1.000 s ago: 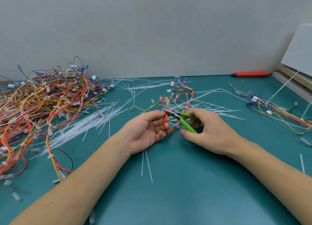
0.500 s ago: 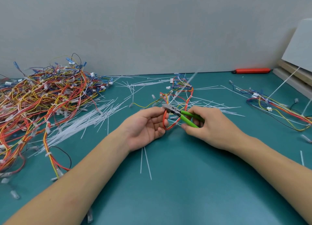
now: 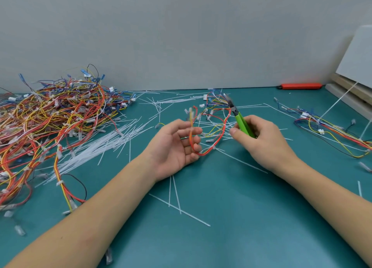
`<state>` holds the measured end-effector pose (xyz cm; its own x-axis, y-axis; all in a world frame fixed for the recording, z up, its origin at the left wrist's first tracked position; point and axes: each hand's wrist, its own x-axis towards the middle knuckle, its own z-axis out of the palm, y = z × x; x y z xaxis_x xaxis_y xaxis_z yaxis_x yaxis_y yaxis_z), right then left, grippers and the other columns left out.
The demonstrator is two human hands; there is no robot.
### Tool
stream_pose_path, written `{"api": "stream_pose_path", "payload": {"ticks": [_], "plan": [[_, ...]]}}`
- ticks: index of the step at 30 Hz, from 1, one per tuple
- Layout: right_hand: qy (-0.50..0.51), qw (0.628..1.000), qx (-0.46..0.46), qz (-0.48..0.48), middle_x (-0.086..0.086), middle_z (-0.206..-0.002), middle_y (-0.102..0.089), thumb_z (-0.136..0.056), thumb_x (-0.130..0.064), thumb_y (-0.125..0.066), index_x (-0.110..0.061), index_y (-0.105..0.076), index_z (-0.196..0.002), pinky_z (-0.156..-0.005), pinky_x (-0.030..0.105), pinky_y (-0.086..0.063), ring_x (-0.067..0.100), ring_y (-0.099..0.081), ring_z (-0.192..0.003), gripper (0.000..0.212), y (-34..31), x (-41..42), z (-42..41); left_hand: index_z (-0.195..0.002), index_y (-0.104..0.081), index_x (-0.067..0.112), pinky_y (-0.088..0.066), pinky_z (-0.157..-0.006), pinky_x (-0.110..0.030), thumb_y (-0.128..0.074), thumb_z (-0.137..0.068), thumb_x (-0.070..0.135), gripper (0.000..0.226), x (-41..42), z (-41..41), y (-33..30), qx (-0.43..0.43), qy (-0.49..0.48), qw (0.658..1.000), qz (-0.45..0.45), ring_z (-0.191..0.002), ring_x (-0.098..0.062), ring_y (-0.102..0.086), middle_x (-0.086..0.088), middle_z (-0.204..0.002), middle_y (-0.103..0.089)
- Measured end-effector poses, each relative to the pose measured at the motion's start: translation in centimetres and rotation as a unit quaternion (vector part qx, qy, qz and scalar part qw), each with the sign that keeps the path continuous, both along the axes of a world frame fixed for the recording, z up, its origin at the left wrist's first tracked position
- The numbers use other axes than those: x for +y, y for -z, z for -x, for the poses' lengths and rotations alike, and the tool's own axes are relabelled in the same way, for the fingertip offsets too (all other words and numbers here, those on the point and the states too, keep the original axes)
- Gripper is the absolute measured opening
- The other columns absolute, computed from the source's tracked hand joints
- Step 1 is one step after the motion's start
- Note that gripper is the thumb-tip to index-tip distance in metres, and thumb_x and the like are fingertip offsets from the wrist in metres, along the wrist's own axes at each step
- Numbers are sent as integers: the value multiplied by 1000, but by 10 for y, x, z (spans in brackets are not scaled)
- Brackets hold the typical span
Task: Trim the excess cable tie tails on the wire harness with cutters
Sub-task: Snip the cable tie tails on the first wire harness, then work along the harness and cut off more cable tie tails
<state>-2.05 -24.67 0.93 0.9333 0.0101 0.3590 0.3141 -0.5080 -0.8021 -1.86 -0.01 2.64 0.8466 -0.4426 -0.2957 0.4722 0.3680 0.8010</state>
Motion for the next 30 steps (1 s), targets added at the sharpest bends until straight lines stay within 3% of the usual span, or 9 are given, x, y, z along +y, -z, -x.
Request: {"api": "stream_pose_path", "payload": {"ticks": [3, 5, 9, 13, 15, 18, 24, 27, 30], "plan": [[18, 999, 17, 22, -1, -71, -56, -87, -46, -72, -22, -64, -89, -63, 33, -40, 10, -44, -63, 25, 1, 1, -2, -81, -63, 19, -45, -56, -28, -76, -81, 48, 32, 0, -3, 0, -42, -33, 997, -51, -59, -18, -52, -1, -72, -54], [22, 999, 32, 35, 6, -80, -63, -89, -34, -73, -22, -64, -91, -65, 34, -42, 12, -47, -65, 15, 0, 1, -2, -85, -61, 21, -44, -51, -26, -78, -86, 37, 24, -1, -6, 5, -119, -101, 976, -154, -55, -13, -51, 0, -71, -51], [-25, 992, 45, 118, -15, -69, -57, -84, -21, -72, -29, -59, -87, -58, 20, -40, 4, -47, -60, 16, -4, -1, 3, -108, -56, 24, -52, -54, -26, -73, -91, 21, 25, 0, -8, 14, -237, -222, 885, -334, -66, -14, -73, 3, -80, -69], [-89, 979, 17, 183, -19, -69, -58, -87, -28, -77, -33, -55, -89, -59, 13, -40, -2, -55, -67, 22, -3, 8, 11, -94, -59, 18, -57, -54, -30, -65, -95, 39, 22, 1, -7, 9, -255, -217, 862, -380, -68, -15, -74, -9, -92, -74], [-114, 974, 16, 195, -34, -77, -60, -86, -32, -78, -32, -56, -92, -61, 11, -40, -4, -58, -72, 24, -3, 12, 13, -92, -68, 11, -59, -62, -40, -52, -93, 59, 51, 2, -6, 7, -286, -203, 791, -502, -70, -24, -70, -8, -84, -76], [-128, 967, 20, 220, -48, -80, -53, -83, -20, -77, -37, -52, -90, -61, 8, -38, -9, -57, -75, 30, -4, 14, 14, -70, -71, 14, -54, -67, -33, -30, -89, 79, 79, 5, 2, -1, -306, -204, 682, -632, -64, -20, -67, 6, -53, -68], [-86, 988, 46, 119, -15, -68, -56, -82, -12, -69, -30, -55, -84, -55, 14, -38, 2, -49, -59, 23, 0, 13, 10, -54, -42, 9, -32, -50, -31, -56, -93, 53, 61, 12, 4, -11, -373, -326, 649, -578, -49, -22, -37, 0, -44, -38], [-92, 992, 86, -12, -12, -71, -57, -82, -22, -68, -27, -58, -86, -62, 31, -43, 11, -47, -62, 12, -2, 11, 8, -60, -54, 21, -36, -56, -32, -72, -87, 39, 38, 10, 7, -11, -460, -340, 607, -551, -58, -18, -48, 7, -51, -48], [-88, 986, 84, -109, -10, -78, -61, -81, -28, -70, -33, -62, -87, -69, 32, -44, 12, -53, -70, 11, -7, 14, 9, -83, -64, 23, -42, -70, -36, -82, -79, 27, 18, 2, 11, -12, -549, -304, 571, -528, -74, -18, -52, 9, -71, -54]]}}
